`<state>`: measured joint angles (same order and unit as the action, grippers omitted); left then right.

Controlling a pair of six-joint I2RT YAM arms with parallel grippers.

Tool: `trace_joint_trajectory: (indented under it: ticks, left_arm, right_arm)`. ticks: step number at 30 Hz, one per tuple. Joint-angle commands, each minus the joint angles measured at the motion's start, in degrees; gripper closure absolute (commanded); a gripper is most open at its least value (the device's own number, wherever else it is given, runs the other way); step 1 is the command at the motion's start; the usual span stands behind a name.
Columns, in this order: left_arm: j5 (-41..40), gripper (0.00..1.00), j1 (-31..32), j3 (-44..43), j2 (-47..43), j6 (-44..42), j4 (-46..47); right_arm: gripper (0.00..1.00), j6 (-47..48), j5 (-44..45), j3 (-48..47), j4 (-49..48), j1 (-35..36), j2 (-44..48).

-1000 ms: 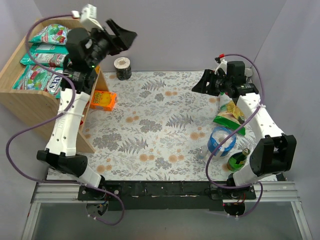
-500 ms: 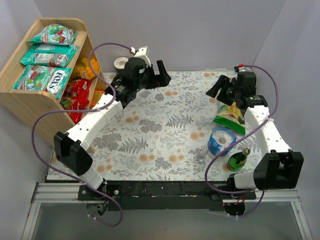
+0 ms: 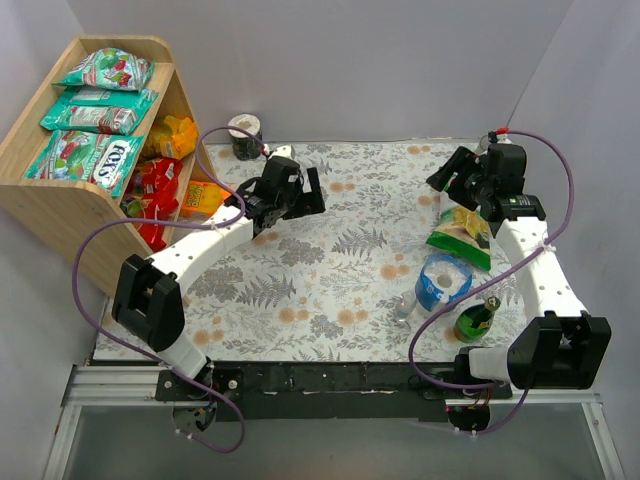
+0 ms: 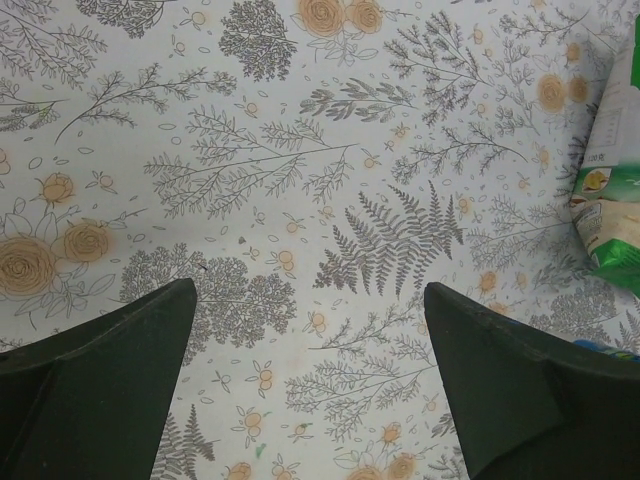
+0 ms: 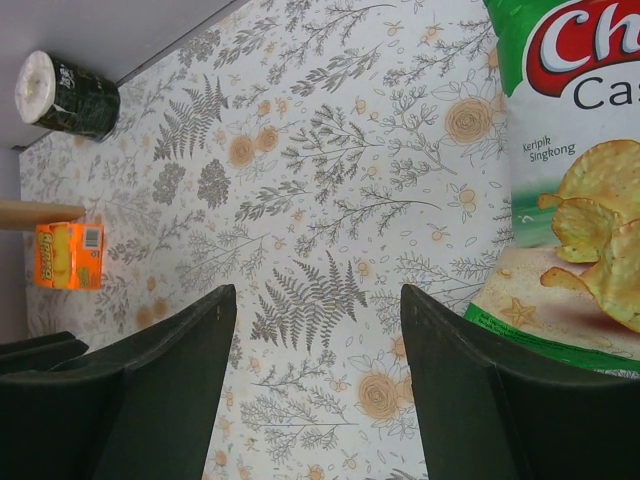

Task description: Place and organize the candy bags onto the shelf

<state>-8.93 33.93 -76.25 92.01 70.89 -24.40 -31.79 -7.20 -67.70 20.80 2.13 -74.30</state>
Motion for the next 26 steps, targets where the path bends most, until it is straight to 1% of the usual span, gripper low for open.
trace_joint_trajectory:
  ticks: [1, 19, 23, 26]
  left_arm:
    - [-2.50, 0.02, 0.17, 1.01, -4.20, 0.56, 1.81]
    - [-3.11, 0.02, 0.17, 1.28, -4.03, -1.63, 4.98]
    - [-4.52, 0.02, 0.17, 1.28, -4.20, -1.99, 5.33]
    - [-3.82, 0.02, 0.17, 1.80, -4.73, -2.78, 6.82]
  right_arm:
    - [0.26, -0.64, 1.22, -0.41, -2.52, -0.64, 0.74]
    - [0.26, -1.52, 1.84, -0.50, -3.31, -1.51, -0.32]
    - [0.26, -1.52, 1.84, -0.50, -3.39, -1.52, -0.58]
    - [0.26, -1.70, 1.84, -0.59, -3.39, -1.52, -0.84]
